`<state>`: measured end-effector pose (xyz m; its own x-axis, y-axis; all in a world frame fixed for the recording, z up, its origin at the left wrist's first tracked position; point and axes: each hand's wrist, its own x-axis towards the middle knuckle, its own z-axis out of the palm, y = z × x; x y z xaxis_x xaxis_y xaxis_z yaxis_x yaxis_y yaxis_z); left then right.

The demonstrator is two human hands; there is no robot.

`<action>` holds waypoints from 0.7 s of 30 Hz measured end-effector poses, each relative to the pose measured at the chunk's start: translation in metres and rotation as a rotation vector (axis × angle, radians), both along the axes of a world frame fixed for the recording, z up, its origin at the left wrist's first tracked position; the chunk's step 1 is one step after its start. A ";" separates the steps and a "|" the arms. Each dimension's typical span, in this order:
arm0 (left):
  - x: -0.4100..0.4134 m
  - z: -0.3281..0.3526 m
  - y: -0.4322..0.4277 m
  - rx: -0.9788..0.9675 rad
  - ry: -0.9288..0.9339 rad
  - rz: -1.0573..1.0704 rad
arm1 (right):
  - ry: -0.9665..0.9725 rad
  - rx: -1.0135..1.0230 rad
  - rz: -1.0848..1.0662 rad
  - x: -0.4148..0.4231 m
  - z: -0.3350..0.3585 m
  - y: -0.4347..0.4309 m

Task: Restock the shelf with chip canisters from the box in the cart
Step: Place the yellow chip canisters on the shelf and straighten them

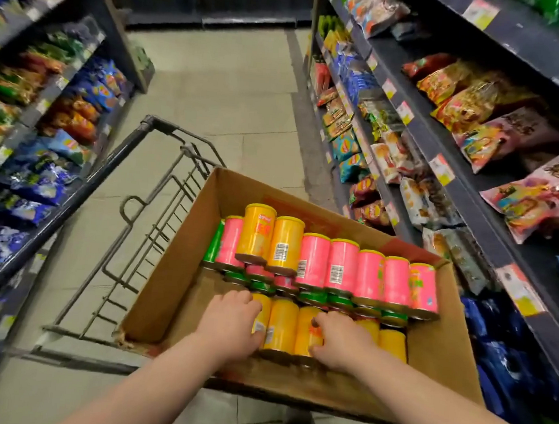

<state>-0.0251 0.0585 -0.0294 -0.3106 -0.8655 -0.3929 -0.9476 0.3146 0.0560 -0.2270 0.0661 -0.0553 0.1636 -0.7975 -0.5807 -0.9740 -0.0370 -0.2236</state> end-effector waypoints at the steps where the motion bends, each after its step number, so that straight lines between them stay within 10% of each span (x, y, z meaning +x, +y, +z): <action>1: 0.000 -0.004 -0.007 0.017 -0.011 0.004 | -0.002 0.022 0.010 0.000 -0.005 -0.007; 21: 0.011 -0.097 -0.061 0.538 -0.044 0.424 | -0.172 0.408 -0.124 0.033 -0.099 -0.070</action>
